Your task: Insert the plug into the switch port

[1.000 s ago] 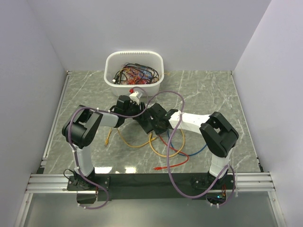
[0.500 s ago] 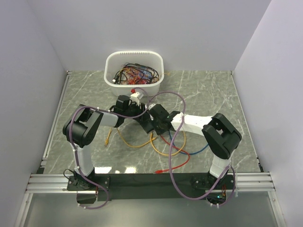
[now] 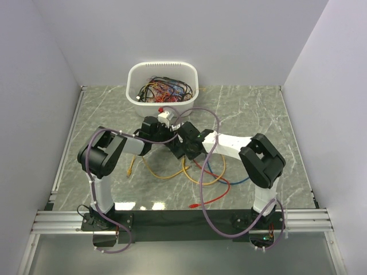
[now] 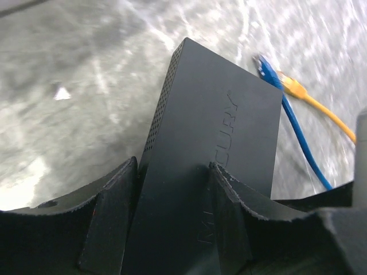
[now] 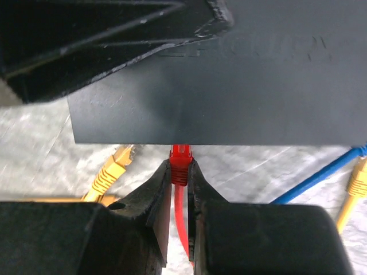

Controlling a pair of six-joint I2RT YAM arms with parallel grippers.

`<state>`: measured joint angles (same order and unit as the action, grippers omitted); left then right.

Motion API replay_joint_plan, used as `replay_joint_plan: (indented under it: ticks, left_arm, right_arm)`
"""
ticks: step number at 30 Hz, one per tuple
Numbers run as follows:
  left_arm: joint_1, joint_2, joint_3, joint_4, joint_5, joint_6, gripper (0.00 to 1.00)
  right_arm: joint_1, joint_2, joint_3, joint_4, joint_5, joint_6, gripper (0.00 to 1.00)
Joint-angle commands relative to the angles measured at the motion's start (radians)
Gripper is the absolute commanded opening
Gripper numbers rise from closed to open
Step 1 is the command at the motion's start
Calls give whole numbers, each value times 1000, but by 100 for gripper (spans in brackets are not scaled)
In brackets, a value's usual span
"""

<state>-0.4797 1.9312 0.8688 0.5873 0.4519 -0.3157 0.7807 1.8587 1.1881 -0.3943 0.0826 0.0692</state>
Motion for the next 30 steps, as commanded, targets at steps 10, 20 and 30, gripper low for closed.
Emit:
replay_joint_plan:
  ticks: [10, 20, 30]
  left_arm:
    - [-246, -57, -133, -87, 341, -45, 62]
    - [-250, -70, -97, -119, 415, -46, 66]
    - [-189, -110, -88, -190, 364, -45, 87]
  right_arm:
    - [-12, -79, -91, 876, -9, 46, 0]
    - [-32, -170, -156, 1011, -150, 60, 0]
    - [-32, -248, -317, 1074, -113, 110, 25]
